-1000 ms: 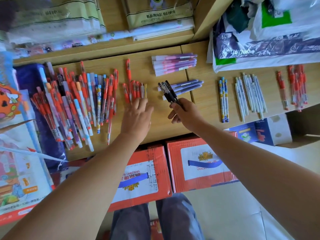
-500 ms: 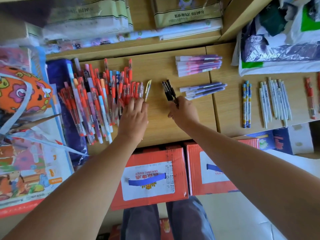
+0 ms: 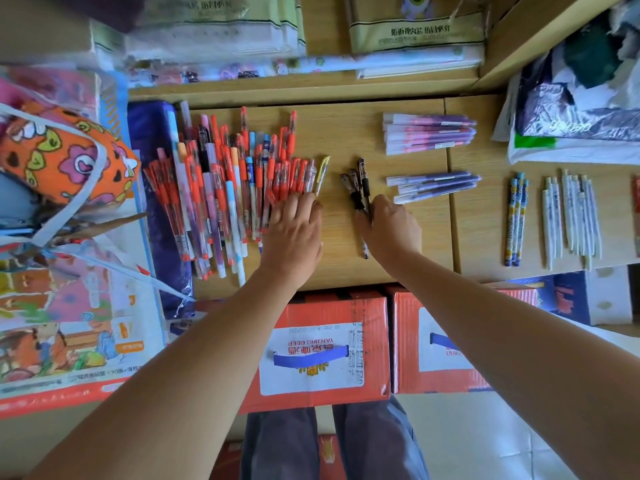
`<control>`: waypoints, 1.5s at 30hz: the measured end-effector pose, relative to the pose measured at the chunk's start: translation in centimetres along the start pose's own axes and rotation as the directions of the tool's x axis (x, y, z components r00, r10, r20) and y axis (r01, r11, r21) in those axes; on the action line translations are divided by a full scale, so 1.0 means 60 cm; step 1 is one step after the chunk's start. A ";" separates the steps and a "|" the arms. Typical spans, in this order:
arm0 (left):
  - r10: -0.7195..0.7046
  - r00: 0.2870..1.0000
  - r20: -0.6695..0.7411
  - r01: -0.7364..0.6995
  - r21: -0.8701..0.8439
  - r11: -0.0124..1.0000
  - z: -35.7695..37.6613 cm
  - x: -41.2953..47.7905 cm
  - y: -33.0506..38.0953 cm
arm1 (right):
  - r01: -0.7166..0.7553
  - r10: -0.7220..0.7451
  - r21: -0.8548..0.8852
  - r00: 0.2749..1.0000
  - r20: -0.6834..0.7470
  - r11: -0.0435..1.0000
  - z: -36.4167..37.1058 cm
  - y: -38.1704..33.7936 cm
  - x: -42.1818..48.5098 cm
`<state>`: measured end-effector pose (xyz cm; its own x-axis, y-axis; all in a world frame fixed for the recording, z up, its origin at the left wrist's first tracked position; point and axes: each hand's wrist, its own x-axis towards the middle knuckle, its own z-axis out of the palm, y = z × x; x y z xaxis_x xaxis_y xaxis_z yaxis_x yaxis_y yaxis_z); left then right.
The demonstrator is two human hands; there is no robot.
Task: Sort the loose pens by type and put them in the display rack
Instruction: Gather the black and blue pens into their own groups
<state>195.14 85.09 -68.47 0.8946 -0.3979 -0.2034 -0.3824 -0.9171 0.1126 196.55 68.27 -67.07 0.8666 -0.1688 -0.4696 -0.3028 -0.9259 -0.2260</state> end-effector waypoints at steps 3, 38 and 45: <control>-0.009 1.000 -0.010 0.009 -0.008 1.000 -0.002 0.002 0.002 | -0.018 0.018 -0.018 1.000 -0.018 1.000 0.000 0.005 -0.002; -0.603 0.795 -0.066 0.543 -0.366 0.755 -0.038 -0.106 -0.142 | 0.321 -0.352 0.266 0.933 0.076 0.909 0.026 -0.214 0.012; -0.592 0.799 -0.106 0.493 -0.450 0.745 -0.028 -0.094 -0.163 | 0.461 -0.487 0.234 0.871 0.069 0.856 0.009 -0.343 0.095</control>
<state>194.22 96.33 -66.79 0.9656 0.2277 -0.1257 0.2597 -0.8691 0.4209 207.51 86.55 -65.55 0.8745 0.3275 -0.3577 0.0471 -0.7914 -0.6095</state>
